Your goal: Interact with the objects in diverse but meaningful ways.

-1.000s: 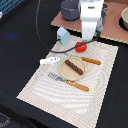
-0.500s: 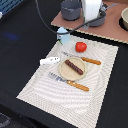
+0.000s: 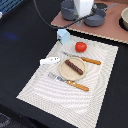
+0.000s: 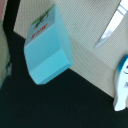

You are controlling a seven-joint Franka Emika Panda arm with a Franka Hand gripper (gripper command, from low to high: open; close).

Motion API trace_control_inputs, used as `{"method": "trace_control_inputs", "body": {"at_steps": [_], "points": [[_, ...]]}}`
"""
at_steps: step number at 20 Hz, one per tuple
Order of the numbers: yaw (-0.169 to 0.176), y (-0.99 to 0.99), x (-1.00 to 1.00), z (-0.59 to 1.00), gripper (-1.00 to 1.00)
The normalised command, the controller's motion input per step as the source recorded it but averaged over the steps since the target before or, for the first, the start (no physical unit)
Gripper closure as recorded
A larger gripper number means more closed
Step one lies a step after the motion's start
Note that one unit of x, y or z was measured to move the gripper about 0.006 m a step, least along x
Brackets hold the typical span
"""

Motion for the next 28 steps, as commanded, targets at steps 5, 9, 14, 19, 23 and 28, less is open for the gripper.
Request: {"method": "trace_control_inputs", "body": {"at_steps": [5, 9, 14, 19, 23, 28], "points": [[0.025, -0.27, -0.73, -0.49, -1.0], [0.018, -0.28, -0.6, -0.43, -1.0], [0.026, -0.17, -0.27, -0.23, -1.0], [0.048, -0.01, 0.0, 0.0, -1.0], [0.114, 0.0, -0.05, -0.11, -1.0], [0.104, -0.04, -0.21, -0.25, -1.0]]}}
